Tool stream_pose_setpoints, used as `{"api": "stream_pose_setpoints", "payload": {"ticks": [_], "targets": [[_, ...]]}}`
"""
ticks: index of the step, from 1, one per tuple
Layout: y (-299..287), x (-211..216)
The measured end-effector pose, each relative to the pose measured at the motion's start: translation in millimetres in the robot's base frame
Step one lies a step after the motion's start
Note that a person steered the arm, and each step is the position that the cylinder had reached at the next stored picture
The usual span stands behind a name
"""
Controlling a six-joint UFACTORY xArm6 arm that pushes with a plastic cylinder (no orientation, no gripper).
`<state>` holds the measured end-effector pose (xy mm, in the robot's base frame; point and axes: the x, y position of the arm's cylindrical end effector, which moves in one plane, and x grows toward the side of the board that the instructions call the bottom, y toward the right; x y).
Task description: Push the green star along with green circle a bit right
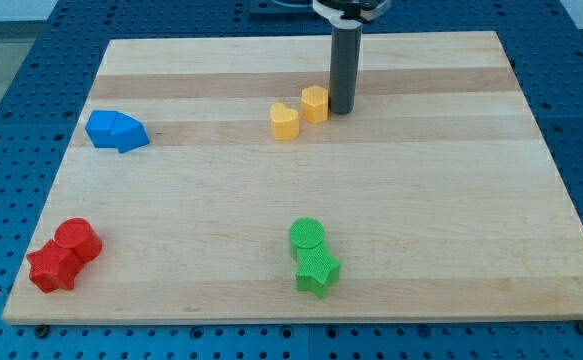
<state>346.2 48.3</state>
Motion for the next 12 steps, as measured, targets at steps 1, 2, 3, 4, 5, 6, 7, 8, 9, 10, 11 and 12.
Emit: {"api": "stream_pose_setpoints", "payload": {"ticks": [1,2,3,4,5,6,7,8,9,10,11,12], "targets": [[0,0],[13,10],[47,26],[101,51],[139,117],[143,195],[117,260],[100,273],[49,272],[-5,272],[-61,272],[-64,262]]}}
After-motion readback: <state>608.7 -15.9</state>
